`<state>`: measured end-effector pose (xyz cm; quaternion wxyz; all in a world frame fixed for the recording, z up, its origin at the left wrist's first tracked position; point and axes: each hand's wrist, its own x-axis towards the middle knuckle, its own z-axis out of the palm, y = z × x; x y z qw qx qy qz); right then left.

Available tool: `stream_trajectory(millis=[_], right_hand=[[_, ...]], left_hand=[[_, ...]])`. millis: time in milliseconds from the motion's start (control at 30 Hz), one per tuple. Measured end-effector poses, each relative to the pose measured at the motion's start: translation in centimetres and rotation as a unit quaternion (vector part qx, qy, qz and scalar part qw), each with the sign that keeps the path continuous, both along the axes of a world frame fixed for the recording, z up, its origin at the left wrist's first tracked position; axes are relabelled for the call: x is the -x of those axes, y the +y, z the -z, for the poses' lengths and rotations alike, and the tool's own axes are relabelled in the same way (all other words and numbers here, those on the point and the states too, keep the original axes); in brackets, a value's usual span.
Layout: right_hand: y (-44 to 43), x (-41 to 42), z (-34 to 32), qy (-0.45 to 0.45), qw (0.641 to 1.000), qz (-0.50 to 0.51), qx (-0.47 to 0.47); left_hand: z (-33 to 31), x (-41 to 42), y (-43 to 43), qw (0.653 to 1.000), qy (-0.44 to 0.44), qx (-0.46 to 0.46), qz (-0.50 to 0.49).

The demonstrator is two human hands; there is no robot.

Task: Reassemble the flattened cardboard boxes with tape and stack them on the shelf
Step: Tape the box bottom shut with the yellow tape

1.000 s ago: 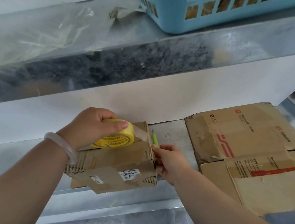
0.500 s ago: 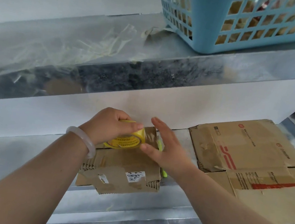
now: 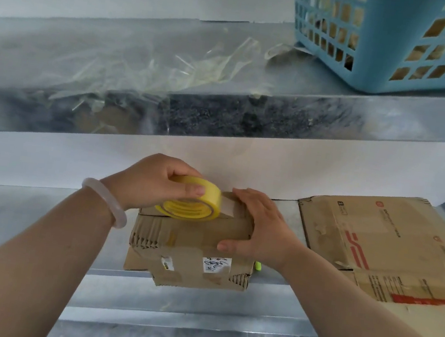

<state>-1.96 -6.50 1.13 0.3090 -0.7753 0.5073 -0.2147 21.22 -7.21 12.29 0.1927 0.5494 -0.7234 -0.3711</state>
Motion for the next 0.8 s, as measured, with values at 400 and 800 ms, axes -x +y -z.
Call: stream_trajectory(millis=[400, 800], right_hand=[[-0.2, 0.2, 0.1, 0.043, 0.998, -0.017, 0.041], [-0.1, 0.1, -0.2, 0.069, 0.994, -0.025, 0.075]], left_hand=[[-0.6, -2.2, 0.9, 0.977, -0.178, 0.106, -0.046], [-0.2, -8.0, 1.4, 0.98, -0.139, 0.112, -0.086]])
